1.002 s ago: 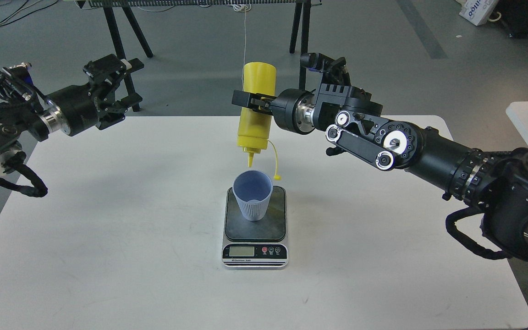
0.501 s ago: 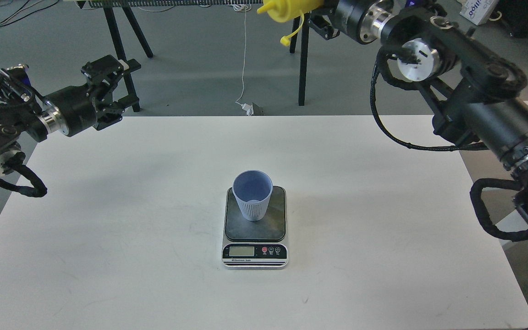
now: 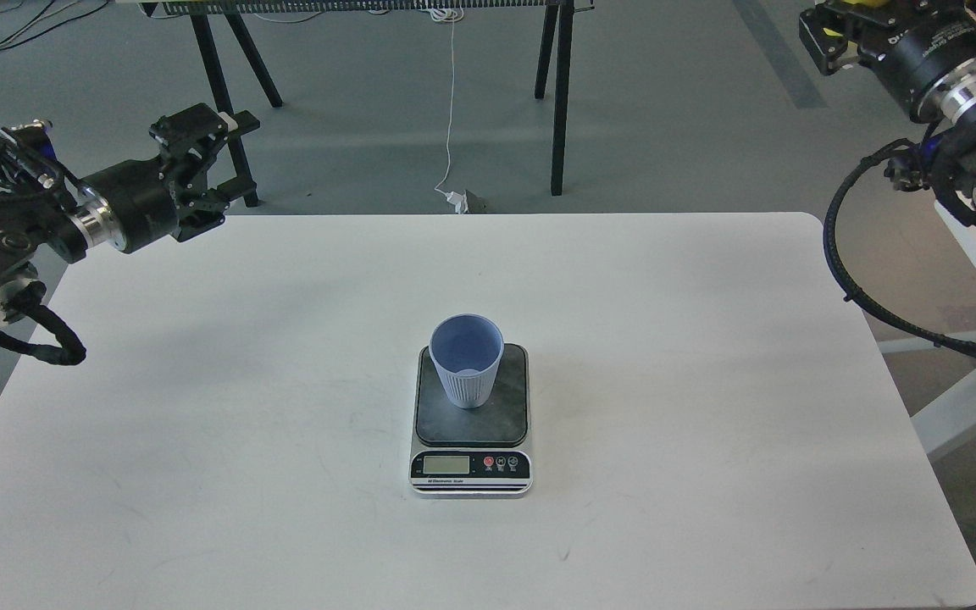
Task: Pour seasoning into cup on scale with both arms
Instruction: 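Turn the bottle upright and carry it back down to the table, then set the bottle down and open the right gripper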
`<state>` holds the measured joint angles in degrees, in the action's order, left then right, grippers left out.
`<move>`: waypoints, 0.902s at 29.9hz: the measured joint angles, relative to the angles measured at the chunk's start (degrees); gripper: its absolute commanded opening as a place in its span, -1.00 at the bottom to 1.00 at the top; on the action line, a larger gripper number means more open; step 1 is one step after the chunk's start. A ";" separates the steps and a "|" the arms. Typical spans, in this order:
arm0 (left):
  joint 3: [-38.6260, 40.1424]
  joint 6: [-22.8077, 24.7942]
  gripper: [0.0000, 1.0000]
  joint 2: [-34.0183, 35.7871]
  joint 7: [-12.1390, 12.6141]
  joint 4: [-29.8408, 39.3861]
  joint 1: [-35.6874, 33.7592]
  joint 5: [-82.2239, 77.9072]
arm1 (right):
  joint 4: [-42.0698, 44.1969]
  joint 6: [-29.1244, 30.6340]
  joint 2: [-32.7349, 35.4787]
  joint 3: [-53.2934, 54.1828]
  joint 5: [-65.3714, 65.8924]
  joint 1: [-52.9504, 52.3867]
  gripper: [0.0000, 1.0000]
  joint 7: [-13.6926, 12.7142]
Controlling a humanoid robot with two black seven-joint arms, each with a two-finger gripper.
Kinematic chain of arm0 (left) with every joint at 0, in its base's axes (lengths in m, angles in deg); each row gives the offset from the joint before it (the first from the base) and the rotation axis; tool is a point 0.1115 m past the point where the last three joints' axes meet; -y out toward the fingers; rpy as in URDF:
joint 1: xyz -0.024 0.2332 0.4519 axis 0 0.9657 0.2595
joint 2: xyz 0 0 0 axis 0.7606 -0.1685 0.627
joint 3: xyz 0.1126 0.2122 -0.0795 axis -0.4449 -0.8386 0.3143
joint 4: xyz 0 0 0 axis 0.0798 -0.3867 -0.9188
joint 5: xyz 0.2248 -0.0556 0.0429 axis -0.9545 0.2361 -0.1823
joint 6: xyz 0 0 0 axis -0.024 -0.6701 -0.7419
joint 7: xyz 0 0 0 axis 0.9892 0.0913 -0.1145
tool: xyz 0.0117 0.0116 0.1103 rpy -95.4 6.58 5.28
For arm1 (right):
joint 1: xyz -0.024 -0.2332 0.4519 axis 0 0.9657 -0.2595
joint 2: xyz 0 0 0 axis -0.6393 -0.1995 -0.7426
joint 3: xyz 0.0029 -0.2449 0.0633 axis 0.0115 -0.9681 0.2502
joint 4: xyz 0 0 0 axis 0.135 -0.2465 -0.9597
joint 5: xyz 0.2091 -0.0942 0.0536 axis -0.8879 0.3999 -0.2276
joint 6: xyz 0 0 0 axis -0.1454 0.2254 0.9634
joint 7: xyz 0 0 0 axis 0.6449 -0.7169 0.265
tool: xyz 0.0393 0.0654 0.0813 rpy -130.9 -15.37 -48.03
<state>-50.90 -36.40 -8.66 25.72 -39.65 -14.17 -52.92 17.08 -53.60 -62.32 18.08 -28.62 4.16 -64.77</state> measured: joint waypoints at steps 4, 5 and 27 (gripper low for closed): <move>0.04 0.00 0.92 0.21 0.00 0.01 0.24 0.08 | -4.22 3.08 0.46 2.96 -3.07 9.61 -0.98 -1.32; 0.05 0.00 0.92 0.25 0.00 0.01 0.41 0.08 | -5.14 3.92 0.47 3.42 -3.55 11.65 -0.98 -1.88; 0.05 0.00 0.92 -0.03 0.00 0.02 1.75 -0.02 | -1.57 14.75 -7.89 -4.71 -5.00 36.70 -0.89 -4.52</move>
<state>-50.85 -36.39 -8.68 25.72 -39.63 -12.43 -52.93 15.51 -38.85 -70.21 13.37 -33.62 40.86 -69.29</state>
